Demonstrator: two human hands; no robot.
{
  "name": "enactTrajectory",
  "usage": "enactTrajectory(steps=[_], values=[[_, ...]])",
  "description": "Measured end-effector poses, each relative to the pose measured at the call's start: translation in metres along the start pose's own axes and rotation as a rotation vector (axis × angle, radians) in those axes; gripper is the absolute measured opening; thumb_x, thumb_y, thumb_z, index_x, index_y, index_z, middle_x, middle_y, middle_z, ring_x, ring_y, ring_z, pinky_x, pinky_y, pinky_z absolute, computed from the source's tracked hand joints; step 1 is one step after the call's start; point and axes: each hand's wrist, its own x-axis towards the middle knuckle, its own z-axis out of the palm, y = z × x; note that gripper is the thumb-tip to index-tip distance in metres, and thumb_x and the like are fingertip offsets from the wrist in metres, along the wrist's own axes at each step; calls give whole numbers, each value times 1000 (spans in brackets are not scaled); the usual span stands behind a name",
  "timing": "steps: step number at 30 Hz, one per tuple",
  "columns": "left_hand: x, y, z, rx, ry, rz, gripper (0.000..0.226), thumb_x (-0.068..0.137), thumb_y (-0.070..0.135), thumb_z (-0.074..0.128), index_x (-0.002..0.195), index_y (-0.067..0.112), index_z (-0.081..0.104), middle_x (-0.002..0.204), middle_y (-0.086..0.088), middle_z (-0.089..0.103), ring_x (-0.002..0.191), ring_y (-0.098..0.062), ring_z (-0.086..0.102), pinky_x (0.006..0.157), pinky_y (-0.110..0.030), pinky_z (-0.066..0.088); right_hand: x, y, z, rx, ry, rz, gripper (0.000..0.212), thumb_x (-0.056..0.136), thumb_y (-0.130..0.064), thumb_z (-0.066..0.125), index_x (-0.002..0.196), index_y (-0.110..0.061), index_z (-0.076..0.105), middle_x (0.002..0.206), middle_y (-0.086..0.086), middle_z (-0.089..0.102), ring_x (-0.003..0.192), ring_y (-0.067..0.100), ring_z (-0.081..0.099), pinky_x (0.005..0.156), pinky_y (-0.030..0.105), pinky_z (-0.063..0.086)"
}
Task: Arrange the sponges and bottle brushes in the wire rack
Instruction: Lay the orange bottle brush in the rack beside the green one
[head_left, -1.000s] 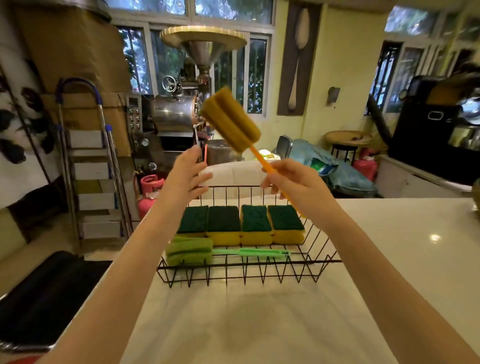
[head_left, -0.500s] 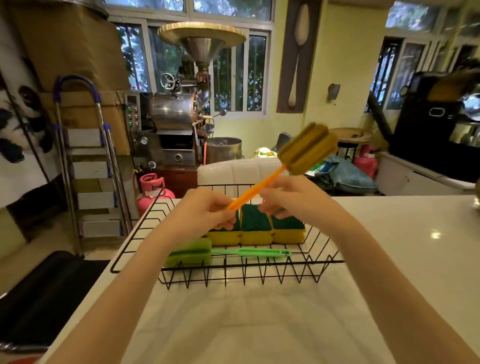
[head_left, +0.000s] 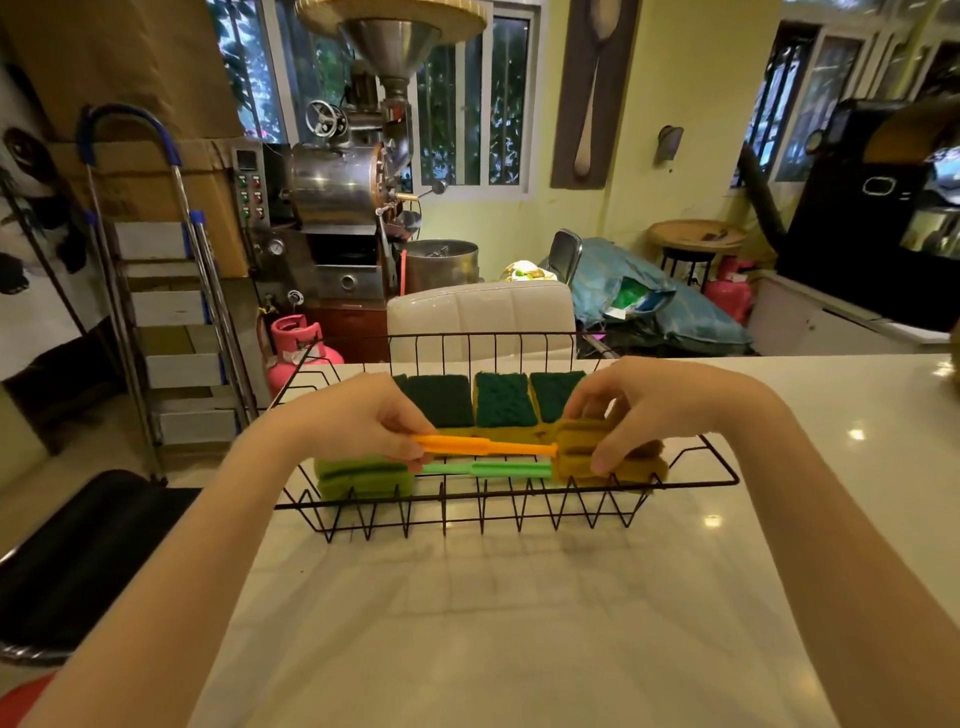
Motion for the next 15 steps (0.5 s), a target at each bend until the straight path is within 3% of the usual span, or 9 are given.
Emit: enactTrajectory(steps=[3,5,8,12,15], values=[[3,-1,5,-6,-2,8,23,82,19,61,100,29,68,87,12,71,80,-2,62,80,-19,49,3,1,0,-8,21,0,43,66,-28,77,102,-33,55,99,-12,59,95,15,58,77,29,54],[6,2,9,-62,6,32,31,80,15,63,108,29,64,95,10,71,86,-3,64,86,-22,50,4,5,1,-9,13,23,45,65,-27,79,103,-31,55,104,-9,60,97,17,58,78,30,53],[11,5,16,-79,-15,61,35,80,11,62,108,33,61,102,5,71,86,-5,67,86,-25,51,5,9,2,12,4,63,44,62,-24,81,98,-29,54,102,-9,59,96,17,58,81,33,52],[13,9,21,-32,-63,68,22,83,11,58,84,33,60,96,9,66,88,-8,64,85,-28,51,10,9,4,-8,0,61,38,63,-24,80,88,-30,53,98,-10,56,93,18,56,75,32,50],[13,12,23,7,-113,45,21,87,16,52,93,26,69,89,10,67,87,-7,61,83,-22,48,14,9,7,-39,-15,56,36,63,-25,80,86,-30,53,95,-11,55,91,16,54,70,26,47]])
